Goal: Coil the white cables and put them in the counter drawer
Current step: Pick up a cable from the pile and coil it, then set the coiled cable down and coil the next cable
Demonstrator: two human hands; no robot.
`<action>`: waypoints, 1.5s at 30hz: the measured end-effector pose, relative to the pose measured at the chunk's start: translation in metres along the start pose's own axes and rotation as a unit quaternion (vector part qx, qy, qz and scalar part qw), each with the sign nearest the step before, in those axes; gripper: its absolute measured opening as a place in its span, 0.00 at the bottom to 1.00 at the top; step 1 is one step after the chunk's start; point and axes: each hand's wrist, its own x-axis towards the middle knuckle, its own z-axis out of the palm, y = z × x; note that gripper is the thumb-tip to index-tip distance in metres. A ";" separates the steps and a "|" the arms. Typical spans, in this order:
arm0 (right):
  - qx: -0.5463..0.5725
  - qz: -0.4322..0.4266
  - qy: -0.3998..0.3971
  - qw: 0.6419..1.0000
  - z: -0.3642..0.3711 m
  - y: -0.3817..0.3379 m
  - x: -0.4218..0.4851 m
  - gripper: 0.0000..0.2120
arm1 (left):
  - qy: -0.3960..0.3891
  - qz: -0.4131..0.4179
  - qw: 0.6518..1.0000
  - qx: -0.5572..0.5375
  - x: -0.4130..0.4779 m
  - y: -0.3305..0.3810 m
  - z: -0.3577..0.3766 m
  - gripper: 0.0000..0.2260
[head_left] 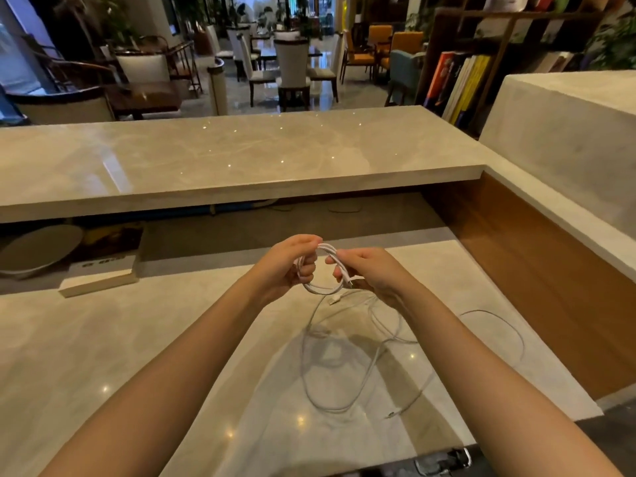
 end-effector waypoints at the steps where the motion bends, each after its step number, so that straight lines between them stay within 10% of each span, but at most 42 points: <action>1: -0.003 0.002 0.011 1.000 0.004 0.005 0.003 0.12 | 0.012 -0.002 0.999 0.035 -0.001 -0.003 -0.005 0.08; 16: -0.165 0.053 0.065 0.983 0.084 0.089 0.064 0.06 | 0.190 -0.087 0.949 0.237 -0.002 -0.081 -0.083 0.15; 25: -0.496 -0.052 0.043 0.866 0.129 0.130 0.062 0.10 | 0.238 -0.082 0.889 0.382 -0.004 -0.120 -0.114 0.13; 37: -0.464 -0.077 0.002 0.882 0.120 0.123 0.056 0.16 | 0.208 -0.026 0.850 0.484 0.005 -0.124 -0.114 0.13; 45: -0.377 -0.059 0.215 0.899 -0.007 0.082 0.054 0.15 | 0.095 0.006 0.904 0.418 0.061 -0.101 -0.029 0.14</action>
